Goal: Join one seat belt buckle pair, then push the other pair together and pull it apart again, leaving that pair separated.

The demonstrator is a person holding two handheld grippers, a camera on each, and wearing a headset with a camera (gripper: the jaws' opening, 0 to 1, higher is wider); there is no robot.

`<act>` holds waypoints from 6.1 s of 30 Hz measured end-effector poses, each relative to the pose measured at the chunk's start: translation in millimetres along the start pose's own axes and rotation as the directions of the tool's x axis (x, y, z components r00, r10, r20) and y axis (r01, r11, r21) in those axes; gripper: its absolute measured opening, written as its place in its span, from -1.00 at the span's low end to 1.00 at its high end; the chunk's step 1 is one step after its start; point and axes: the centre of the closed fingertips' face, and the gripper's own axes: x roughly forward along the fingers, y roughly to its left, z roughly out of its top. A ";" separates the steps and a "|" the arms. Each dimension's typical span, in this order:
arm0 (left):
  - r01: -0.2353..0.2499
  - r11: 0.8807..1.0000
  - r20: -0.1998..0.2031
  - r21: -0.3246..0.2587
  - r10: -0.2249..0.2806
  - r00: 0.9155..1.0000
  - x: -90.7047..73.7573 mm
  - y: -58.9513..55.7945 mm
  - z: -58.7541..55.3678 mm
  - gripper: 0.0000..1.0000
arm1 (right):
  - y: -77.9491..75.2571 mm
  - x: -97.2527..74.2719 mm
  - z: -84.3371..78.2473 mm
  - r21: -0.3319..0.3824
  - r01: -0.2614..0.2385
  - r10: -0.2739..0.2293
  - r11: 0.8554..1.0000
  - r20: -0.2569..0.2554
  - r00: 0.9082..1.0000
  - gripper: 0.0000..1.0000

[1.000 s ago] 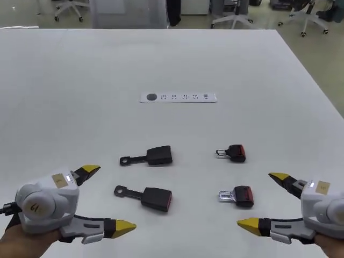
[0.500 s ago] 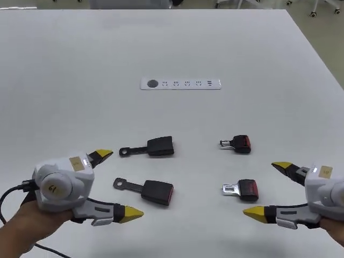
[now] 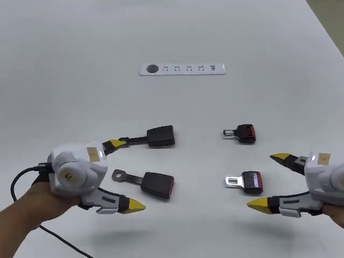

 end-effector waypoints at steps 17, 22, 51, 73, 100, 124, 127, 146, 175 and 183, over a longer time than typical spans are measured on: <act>0.202 0.956 -0.145 0.214 -0.173 0.974 53.4 -4.3 -21.9 0.46 | -2.8 21.4 -19.7 -0.087 -0.124 0.114 0.989 -0.105 0.988 0.53; 0.252 0.934 -0.177 0.254 -0.211 0.961 62.3 -7.9 -26.7 0.37 | -2.3 25.4 -23.2 -0.099 -0.161 0.148 0.982 -0.130 0.980 0.41; 0.242 0.959 -0.089 0.151 -0.231 0.969 73.6 -15.7 -30.3 -0.29 | -1.4 23.8 -34.7 -0.182 -0.298 0.258 0.937 -0.214 0.942 -0.30; 0.226 0.966 -0.087 0.126 -0.216 0.973 69.8 -14.4 -24.5 -0.30 | 6.6 24.9 -26.1 -0.197 -0.347 0.342 0.917 -0.062 0.938 -0.33; 0.230 0.967 -0.109 0.108 -0.218 0.970 69.1 -15.1 -24.0 -0.30 | 42.6 69.6 13.8 -0.217 -0.390 0.407 0.895 0.035 0.913 -0.33; 0.220 0.971 -0.118 0.093 -0.209 0.971 72.1 -11.5 -30.1 -0.31 | 67.8 109.2 42.9 -0.183 -0.390 0.410 0.902 0.085 0.908 -0.33; 0.227 0.968 -0.128 0.104 -0.213 0.969 72.7 -10.0 -33.1 -0.31 | 67.7 110.2 43.2 -0.192 -0.387 0.407 0.902 0.076 0.910 -0.33; 0.237 0.962 -0.138 0.137 -0.218 0.966 73.8 -11.5 -32.3 -0.32 | 73.6 120.1 48.5 -0.197 -0.390 0.400 0.899 0.010 0.917 -0.34; 0.238 0.961 -0.122 0.137 -0.222 0.967 73.5 -14.0 -32.7 -0.34 | 83.2 134.6 57.0 -0.208 -0.400 0.396 0.892 -0.064 0.916 -0.36; 0.259 0.952 -0.123 0.164 -0.241 0.963 73.3 -15.3 -32.8 -0.34 | 82.1 134.3 56.4 -0.220 -0.396 0.391 0.891 -0.065 0.918 -0.36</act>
